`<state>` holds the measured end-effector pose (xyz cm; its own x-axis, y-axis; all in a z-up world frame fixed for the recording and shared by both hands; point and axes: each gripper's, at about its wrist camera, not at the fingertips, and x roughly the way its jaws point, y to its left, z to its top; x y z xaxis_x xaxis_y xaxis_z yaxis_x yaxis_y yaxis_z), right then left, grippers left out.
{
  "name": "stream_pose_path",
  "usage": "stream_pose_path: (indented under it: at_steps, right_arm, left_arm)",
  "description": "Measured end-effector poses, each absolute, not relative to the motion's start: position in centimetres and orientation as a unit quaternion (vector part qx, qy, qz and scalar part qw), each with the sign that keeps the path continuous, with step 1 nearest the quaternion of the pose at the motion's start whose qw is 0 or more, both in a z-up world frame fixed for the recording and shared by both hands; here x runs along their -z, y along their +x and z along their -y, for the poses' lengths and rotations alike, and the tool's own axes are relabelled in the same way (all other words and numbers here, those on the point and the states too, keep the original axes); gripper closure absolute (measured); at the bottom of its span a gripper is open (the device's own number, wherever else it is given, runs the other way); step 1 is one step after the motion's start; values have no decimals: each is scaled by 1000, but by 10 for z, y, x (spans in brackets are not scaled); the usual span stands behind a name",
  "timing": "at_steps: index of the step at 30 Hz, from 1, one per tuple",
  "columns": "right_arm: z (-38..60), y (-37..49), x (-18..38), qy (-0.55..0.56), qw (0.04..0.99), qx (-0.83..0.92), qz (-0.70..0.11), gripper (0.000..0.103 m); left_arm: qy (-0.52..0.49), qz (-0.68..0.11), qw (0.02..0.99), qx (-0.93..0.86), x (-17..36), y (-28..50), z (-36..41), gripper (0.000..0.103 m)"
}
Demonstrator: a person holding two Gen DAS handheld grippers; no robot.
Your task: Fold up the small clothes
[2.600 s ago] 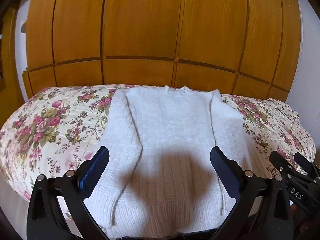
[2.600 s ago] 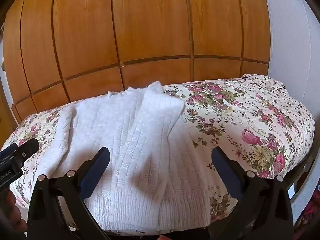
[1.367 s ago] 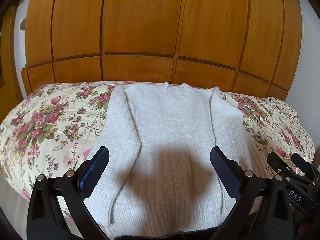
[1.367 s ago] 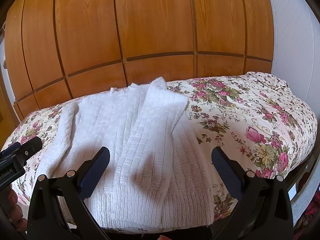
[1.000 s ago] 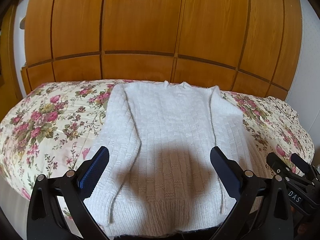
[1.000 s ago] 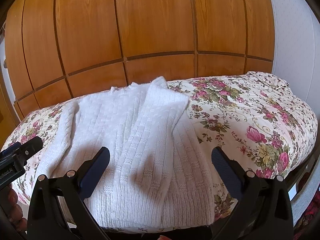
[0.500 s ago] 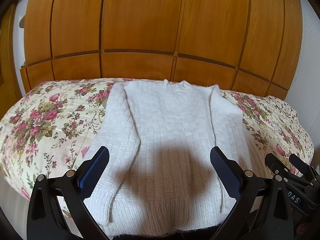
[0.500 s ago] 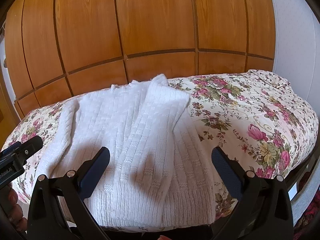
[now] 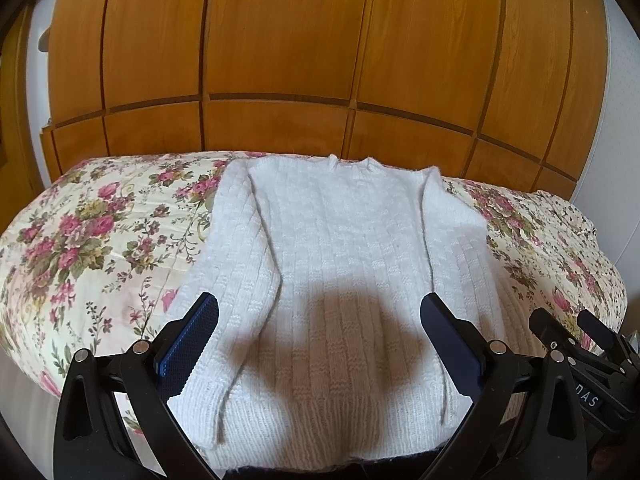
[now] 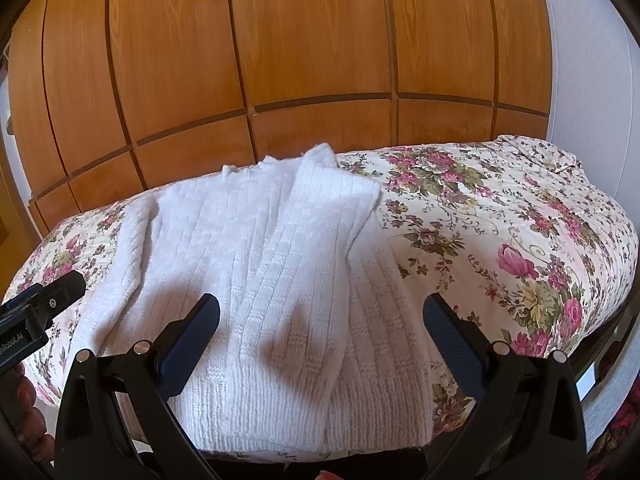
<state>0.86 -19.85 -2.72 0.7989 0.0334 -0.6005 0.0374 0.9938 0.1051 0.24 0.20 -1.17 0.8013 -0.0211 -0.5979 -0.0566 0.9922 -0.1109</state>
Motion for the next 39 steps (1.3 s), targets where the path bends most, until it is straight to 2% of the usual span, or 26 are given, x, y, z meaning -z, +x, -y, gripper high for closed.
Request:
stream_pose_path:
  at_steps: [26,33,39]
  right_arm:
    - [201,12,32,59,942,-2,-330,2]
    - [211,24,37,64,936,8,-347,2]
    - [217,49,52,44,928,-25,-369,2]
  left_arm:
    - [-67,-323,944,-8,15,6,1,3]
    - [-79,-350,933,-12,24,14,-4,3]
    - [-140,-403,904,9,43,35,-20,3]
